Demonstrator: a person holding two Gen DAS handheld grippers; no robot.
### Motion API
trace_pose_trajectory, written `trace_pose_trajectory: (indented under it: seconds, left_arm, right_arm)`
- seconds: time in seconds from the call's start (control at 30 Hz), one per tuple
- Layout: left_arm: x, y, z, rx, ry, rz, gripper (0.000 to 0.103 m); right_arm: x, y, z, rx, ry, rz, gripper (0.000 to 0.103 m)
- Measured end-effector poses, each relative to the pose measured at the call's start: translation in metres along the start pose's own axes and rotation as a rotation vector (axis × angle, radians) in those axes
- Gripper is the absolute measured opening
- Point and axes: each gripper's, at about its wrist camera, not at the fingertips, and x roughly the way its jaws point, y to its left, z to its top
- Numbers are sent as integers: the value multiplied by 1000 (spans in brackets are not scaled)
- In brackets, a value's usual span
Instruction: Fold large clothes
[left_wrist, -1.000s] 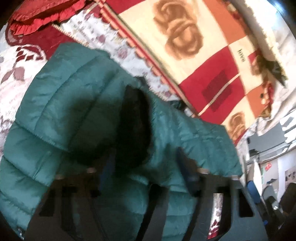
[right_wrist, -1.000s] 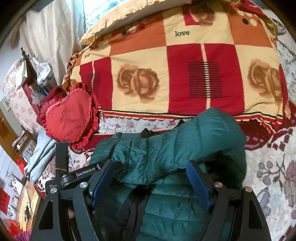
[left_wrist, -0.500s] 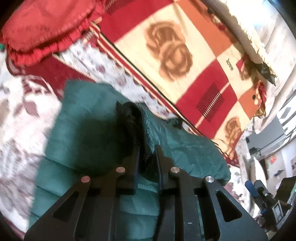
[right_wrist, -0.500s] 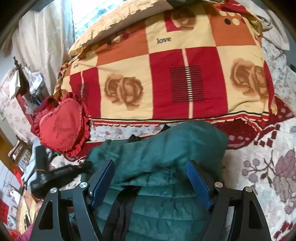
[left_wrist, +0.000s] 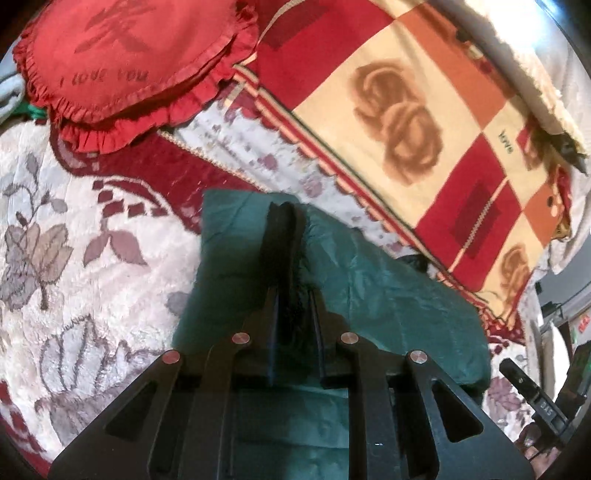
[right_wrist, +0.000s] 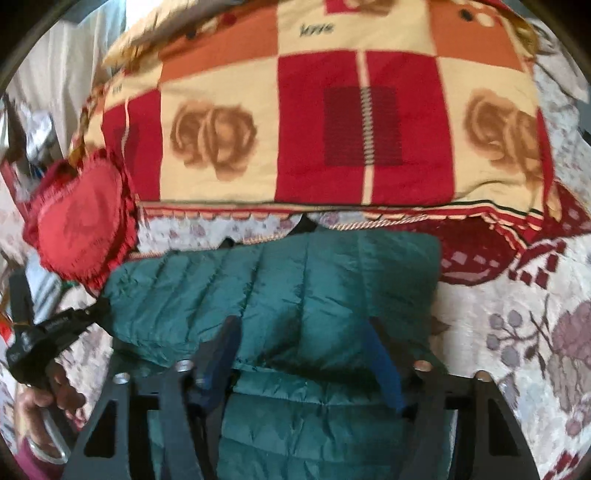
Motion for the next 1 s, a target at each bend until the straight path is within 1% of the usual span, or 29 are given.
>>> trace_pose_trajectory:
  seconds: [0.1, 0.23, 0.33, 0.4, 0.5, 0.57, 0.63, 0.7, 0.73, 0.8, 0.83, 0.87, 0.9, 0.93, 1.0]
  left_arm:
    - [10, 9, -5, -12, 19, 16, 15]
    - [20, 18, -10, -23, 36, 26, 15]
    - [25, 19, -14, -16, 40, 41, 15]
    - [26, 18, -16, -11, 37, 52, 15]
    - [27, 19, -17, -22, 37, 53, 15]
    - [24, 19, -17, -25, 38, 40, 15]
    - [18, 18, -17, -14, 42, 28, 18]
    - [8, 15, -16, 3, 34, 34, 32]
    - [1, 14, -15, 8, 26, 41, 36]
    - [-15, 9, -14, 17, -7, 33, 49]
    - [-26, 5, -13, 28, -39, 29, 53]
    - [-33, 1, -12, 41, -63, 30, 61]
    - [-40, -5, -11, 59, -91, 32, 68]
    - [-45, -10, -10, 75, -110, 34, 71]
    - [-51, -24, -9, 125, -137, 55, 71]
  right_arm:
    - [26, 6, -5, -14, 36, -25, 61]
    - [55, 7, -21, -33, 79, -45, 62]
    - [68, 11, -33, -87, 77, -76, 62]
    - [69, 13, -36, -107, 72, -88, 62]
    - [65, 11, -35, -104, 92, -89, 62]
    - [58, 11, -35, -94, 103, -93, 62]
    - [47, 9, -34, -72, 99, -84, 62]
    - [33, 8, -32, -46, 71, -65, 62]
    - [27, 8, -31, -37, 59, -57, 62]
    - [17, 10, -28, -30, 37, -42, 62]
    - [13, 13, -27, -31, 27, -35, 62]
    - [11, 16, -24, -32, 22, -29, 64]
    - [10, 21, -22, -33, 16, -24, 73]
    - [10, 26, -20, -33, 11, -18, 78]
    - [12, 37, -15, -41, 9, 0, 79]
